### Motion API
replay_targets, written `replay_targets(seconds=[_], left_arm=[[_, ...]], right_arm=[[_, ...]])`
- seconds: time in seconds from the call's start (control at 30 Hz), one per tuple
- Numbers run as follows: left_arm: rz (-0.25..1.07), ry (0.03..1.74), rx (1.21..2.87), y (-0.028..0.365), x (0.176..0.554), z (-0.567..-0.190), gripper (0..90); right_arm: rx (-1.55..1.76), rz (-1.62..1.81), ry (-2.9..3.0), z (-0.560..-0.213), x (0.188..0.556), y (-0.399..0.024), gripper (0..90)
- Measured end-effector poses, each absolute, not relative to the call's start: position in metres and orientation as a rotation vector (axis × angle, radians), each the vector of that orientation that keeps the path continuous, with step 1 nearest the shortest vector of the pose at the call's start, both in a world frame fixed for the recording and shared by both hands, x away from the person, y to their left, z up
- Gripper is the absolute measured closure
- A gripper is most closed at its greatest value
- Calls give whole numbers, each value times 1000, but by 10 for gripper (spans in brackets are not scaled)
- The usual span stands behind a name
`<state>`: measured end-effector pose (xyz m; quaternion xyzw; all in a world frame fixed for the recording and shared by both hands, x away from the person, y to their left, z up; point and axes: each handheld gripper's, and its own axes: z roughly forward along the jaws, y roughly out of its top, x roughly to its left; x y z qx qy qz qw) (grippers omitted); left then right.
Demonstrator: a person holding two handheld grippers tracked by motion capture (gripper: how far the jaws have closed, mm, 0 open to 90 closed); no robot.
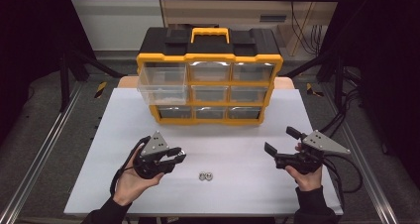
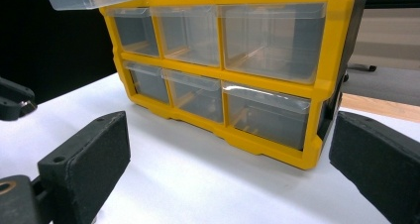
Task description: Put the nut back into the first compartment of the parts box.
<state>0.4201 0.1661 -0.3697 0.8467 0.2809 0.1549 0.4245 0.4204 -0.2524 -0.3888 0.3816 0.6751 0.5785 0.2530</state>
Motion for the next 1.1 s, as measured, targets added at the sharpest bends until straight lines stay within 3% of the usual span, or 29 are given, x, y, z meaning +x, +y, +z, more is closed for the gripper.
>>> replay_targets(seconds=[1.1], left_arm=[[538, 653, 2130, 175, 424, -288, 694]], right_arm=[[1037, 1574, 1832, -389, 420, -253, 28]])
